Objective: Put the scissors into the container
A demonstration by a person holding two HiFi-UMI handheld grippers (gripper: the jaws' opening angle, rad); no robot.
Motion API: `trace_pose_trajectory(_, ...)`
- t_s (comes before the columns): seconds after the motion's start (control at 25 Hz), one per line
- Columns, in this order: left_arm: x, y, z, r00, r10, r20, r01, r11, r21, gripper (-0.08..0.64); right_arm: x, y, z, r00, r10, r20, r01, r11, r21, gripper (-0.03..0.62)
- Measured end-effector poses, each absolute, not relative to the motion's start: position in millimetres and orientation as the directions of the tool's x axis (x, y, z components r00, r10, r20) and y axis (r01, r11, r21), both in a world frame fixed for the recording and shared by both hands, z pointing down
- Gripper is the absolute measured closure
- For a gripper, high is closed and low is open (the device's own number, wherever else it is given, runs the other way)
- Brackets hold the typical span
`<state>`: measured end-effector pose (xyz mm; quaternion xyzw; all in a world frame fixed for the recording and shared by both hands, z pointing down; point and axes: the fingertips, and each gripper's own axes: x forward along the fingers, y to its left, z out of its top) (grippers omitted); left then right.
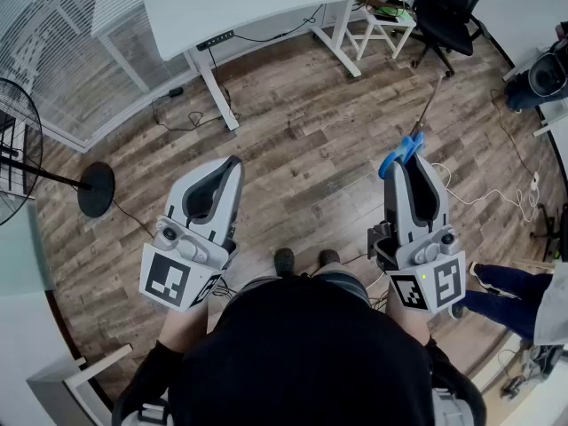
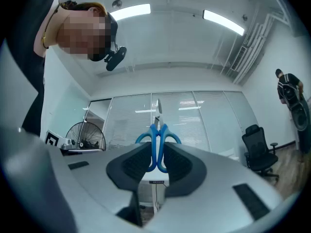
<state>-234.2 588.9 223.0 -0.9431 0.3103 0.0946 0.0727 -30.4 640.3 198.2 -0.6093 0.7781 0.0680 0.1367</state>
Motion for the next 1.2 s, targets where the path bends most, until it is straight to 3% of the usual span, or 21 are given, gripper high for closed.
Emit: trace_pose_trajectory(1.2,-254.3,582.7,225.9,0.794,-0.571,-0.209,-0.594,-0.801,-0.07,0.546,-32.0,636.7,208.4,-0.131,-0.964,-0.233,-0.988,0.147,-0.052,0.506)
